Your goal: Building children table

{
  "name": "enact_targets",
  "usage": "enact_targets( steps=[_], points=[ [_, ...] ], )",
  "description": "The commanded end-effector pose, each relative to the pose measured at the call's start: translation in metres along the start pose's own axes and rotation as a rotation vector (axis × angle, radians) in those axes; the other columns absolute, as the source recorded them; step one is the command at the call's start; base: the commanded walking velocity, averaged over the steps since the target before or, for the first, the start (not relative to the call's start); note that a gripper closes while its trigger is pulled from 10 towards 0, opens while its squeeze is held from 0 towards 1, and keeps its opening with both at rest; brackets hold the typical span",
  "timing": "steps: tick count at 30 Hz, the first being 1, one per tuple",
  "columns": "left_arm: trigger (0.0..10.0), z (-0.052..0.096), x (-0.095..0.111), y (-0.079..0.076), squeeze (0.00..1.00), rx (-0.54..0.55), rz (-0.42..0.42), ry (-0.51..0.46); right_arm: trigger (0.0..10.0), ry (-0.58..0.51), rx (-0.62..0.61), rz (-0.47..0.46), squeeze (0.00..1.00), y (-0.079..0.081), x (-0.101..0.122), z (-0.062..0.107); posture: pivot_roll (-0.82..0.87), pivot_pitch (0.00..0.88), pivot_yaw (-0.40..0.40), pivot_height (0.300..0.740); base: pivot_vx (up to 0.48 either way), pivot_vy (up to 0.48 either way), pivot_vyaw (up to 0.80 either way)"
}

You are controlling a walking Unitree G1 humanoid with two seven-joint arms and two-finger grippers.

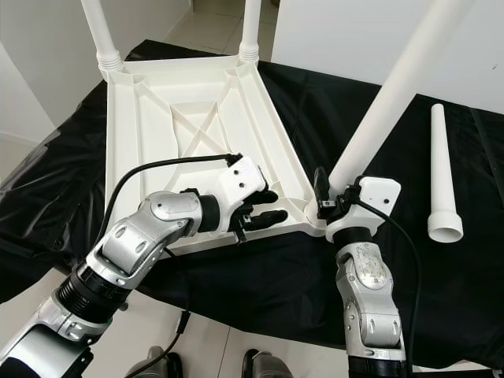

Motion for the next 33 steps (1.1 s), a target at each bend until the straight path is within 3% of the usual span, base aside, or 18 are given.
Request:
enact_targets(
  steps=[1,17,20,29,31,33],
  points=[
    [10.0,0.000,0.003,-0.003,0.00,-0.021,-0.009,-0.002,10.0,0.206,0.023,0.000,0.00,0.007,-0.043,0.010,0.03,0.173,-0.031,0.740,0.000,0.000,0.00],
    [10.0,0.000,0.003,-0.002,0.00,-0.015,-0.006,-0.003,10.0,0.195,-0.009,-0.001,0.00,0.009,-0.039,0.008,0.03,0.172,-0.035,0.740,0.000,0.000,0.00],
    [10.0,0.000,0.003,-0.002,0.00,-0.016,-0.006,-0.003,10.0,0.201,-0.109,-0.008,0.00,0.008,-0.038,0.011,0.03,0.171,-0.035,0.740,0.000,0.000,0.00],
    [10.0,-0.001,0.003,-0.003,0.00,-0.020,-0.008,-0.003,10.0,0.216,-0.226,-0.018,0.00,0.006,-0.038,0.016,0.03,0.168,-0.036,0.740,0.000,0.000,0.00],
    [10.0,-0.002,0.004,-0.003,0.00,-0.022,-0.010,-0.006,10.0,0.263,-0.342,0.010,0.00,0.000,-0.041,0.021,0.03,0.159,-0.040,0.740,0.000,0.000,0.00],
    [10.0,-0.003,0.004,-0.003,0.00,-0.021,-0.011,-0.008,10.0,0.275,-0.381,0.026,0.00,-0.002,-0.042,0.023,0.03,0.156,-0.044,0.740,0.000,0.000,0.00]
  ],
)
Point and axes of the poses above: a point about 5 cm out from each wrist's last joint towards the gripper, its own z axis pointing back from the gripper into the wrist, its own x axis along the axis of the wrist's last joint, y = z × x, the point moved 4 cm from there along -z, pointing out of the wrist towards the gripper, and after that the axes turned 13 degrees about z, right-handed, at the moved point
